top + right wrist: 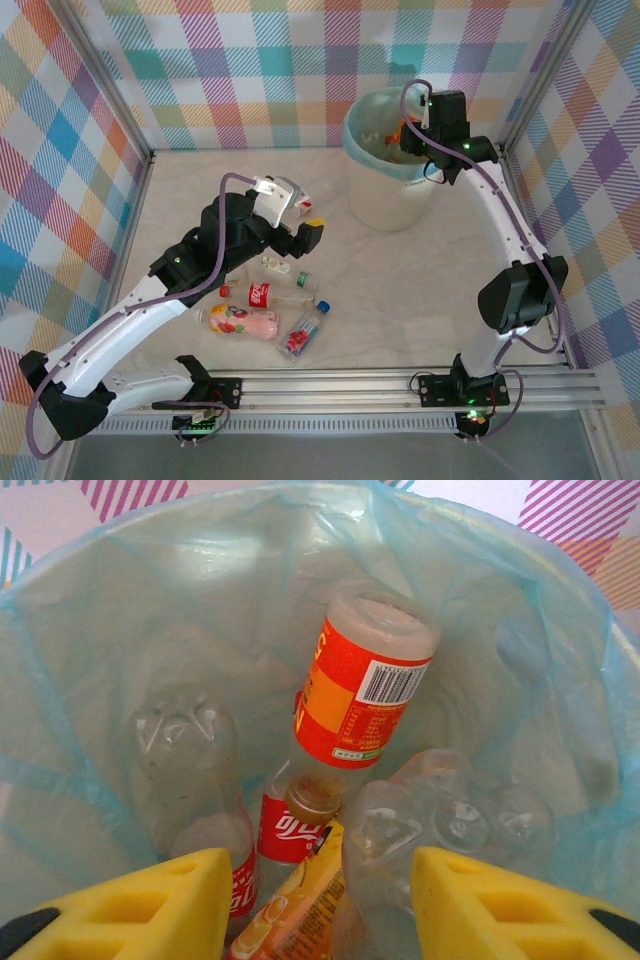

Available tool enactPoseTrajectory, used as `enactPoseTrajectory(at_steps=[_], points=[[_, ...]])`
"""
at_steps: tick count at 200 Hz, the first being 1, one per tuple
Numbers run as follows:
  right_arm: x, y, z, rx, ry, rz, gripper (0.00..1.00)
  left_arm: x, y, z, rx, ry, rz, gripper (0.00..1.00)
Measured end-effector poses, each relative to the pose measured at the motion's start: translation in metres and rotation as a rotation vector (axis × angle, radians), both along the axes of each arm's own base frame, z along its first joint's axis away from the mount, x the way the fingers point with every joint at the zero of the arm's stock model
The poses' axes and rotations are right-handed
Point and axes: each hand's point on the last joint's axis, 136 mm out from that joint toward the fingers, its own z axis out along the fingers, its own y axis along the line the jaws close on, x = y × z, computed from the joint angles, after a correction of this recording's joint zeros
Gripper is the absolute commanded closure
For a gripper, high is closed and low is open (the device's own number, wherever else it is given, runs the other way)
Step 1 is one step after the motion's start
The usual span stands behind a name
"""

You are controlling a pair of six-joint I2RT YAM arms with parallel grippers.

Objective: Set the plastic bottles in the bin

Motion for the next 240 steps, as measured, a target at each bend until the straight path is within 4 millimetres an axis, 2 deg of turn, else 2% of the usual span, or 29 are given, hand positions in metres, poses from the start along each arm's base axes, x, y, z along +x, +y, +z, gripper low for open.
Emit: enactPoseTrajectory(at_steps=[44, 84, 100, 128, 147, 168, 185, 200, 240], points=[[0.001, 0.006, 0.014, 0.045, 0.002, 0.025, 0.47, -0.001, 0.001, -0.003, 0.005, 0.015, 0.004, 0.02], [-0.004, 0.019, 0.046, 0.113, -0.025, 0.066, 0.32, 0.002, 0.007, -0.004, 0.017, 0.036, 0.047, 0.02], [-0.009, 0.025, 0.057, 0.132, -0.045, 0.083, 0.3, 0.008, 0.012, -0.004, 0.03, 0.057, 0.091, 0.02], [-0.032, 0.04, 0.076, 0.157, -0.075, 0.131, 0.29, 0.021, 0.021, -0.017, 0.06, 0.127, 0.177, 0.01], [-0.058, 0.053, 0.091, 0.185, -0.104, 0.186, 0.29, 0.034, 0.035, -0.038, 0.083, 0.213, 0.249, 0.01], [-0.09, 0.07, 0.102, 0.218, -0.136, 0.259, 0.29, 0.054, 0.06, -0.064, 0.095, 0.328, 0.35, 0.02], [-0.114, 0.081, 0.099, 0.235, -0.144, 0.311, 0.29, 0.066, 0.075, -0.086, 0.102, 0.425, 0.402, 0.04], [-0.131, 0.09, 0.086, 0.243, -0.126, 0.352, 0.3, 0.071, 0.081, -0.105, 0.119, 0.506, 0.416, 0.04], [-0.162, 0.108, 0.026, 0.245, -0.005, 0.426, 0.3, 0.076, 0.079, -0.157, 0.233, 0.67, 0.346, 0.05]])
